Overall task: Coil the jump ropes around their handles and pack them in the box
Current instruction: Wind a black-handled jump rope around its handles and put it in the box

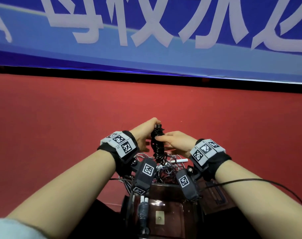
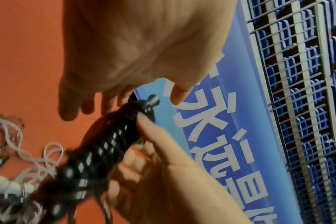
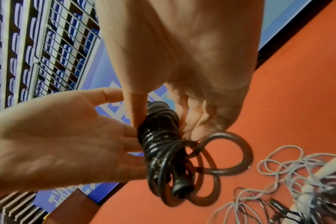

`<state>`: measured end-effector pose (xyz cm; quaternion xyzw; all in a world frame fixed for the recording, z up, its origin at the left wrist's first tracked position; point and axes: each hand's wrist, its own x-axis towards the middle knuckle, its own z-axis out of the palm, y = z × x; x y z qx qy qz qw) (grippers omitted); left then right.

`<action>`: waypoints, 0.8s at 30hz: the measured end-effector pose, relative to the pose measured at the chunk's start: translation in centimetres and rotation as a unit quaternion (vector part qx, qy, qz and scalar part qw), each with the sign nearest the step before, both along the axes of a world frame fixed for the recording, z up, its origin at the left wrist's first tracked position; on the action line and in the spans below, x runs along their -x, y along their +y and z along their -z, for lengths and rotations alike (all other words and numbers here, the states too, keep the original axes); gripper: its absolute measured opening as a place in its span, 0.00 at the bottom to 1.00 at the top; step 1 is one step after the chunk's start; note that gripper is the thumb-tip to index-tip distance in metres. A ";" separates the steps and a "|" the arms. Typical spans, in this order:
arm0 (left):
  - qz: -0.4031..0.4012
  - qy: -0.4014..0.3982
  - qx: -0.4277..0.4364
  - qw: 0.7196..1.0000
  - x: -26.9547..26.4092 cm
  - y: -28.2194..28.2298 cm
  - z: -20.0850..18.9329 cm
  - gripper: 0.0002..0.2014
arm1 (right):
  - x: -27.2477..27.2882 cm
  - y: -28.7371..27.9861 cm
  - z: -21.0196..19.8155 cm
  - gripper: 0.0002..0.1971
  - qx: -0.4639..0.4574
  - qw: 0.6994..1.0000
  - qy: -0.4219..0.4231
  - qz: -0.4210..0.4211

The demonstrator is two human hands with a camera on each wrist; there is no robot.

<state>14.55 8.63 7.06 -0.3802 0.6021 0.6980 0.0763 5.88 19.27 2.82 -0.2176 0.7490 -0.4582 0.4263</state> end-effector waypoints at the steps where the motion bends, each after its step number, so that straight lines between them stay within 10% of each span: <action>1: -0.013 -0.017 0.054 0.998 0.0 -0.5 0.3 0.19 | -0.1 0.0 0.6 0.22 -0.017 1.000 -0.006 -0.002; 13: -0.149 -0.034 0.280 0.948 0.3 -5.9 1.9 0.35 | -1.5 0.0 8.2 0.18 -0.201 0.979 0.020 -0.008; 24: -0.134 -0.062 0.299 0.943 0.9 -8.6 3.9 0.26 | -5.2 0.8 18.5 0.16 -0.309 0.948 -0.068 -0.031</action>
